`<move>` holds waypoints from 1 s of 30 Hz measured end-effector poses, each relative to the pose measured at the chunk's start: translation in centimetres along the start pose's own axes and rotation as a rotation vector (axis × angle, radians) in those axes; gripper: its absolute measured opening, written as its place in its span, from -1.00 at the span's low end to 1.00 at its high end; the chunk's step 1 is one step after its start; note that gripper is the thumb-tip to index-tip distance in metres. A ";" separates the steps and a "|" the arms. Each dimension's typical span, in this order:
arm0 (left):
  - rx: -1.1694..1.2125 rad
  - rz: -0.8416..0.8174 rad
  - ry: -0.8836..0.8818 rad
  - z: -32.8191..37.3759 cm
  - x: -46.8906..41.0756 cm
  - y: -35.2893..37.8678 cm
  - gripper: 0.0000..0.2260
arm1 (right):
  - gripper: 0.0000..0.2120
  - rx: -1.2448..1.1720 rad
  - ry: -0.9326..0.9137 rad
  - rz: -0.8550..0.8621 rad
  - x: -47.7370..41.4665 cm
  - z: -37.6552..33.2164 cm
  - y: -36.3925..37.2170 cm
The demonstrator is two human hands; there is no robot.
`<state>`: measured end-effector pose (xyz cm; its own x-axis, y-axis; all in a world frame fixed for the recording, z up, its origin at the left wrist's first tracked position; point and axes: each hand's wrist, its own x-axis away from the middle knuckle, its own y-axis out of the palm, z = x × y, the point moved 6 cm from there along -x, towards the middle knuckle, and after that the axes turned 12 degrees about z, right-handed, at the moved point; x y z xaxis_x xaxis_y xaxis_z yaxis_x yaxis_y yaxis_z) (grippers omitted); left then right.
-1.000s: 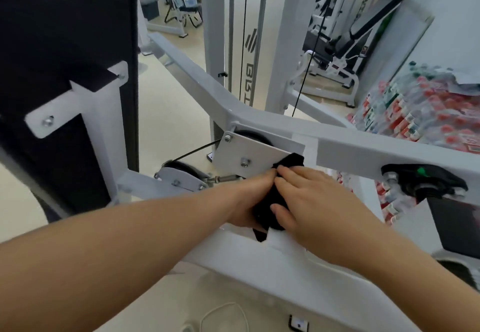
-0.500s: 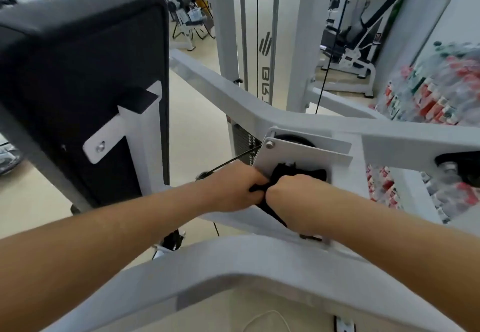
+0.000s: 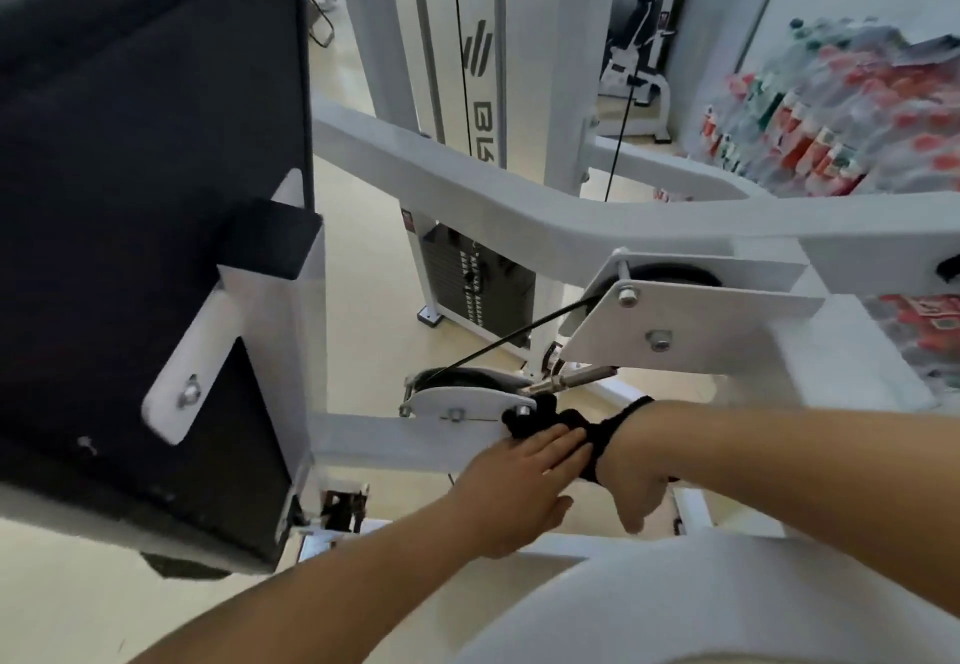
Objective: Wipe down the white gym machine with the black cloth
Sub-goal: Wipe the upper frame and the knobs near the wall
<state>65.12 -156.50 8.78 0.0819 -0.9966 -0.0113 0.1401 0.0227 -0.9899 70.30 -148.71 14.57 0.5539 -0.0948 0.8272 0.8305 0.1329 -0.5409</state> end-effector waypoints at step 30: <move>-0.376 0.267 0.008 -1.1 3.0 -1.0 -0.72 | -0.82 0.103 -0.186 0.292 -2.2 -2.8 -3.0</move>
<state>64.13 -159.63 9.57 0.0582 -0.9603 -0.2728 -0.2525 0.2503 -0.9347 66.77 -151.66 13.94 0.7387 0.1418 0.6590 0.6237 0.2271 -0.7480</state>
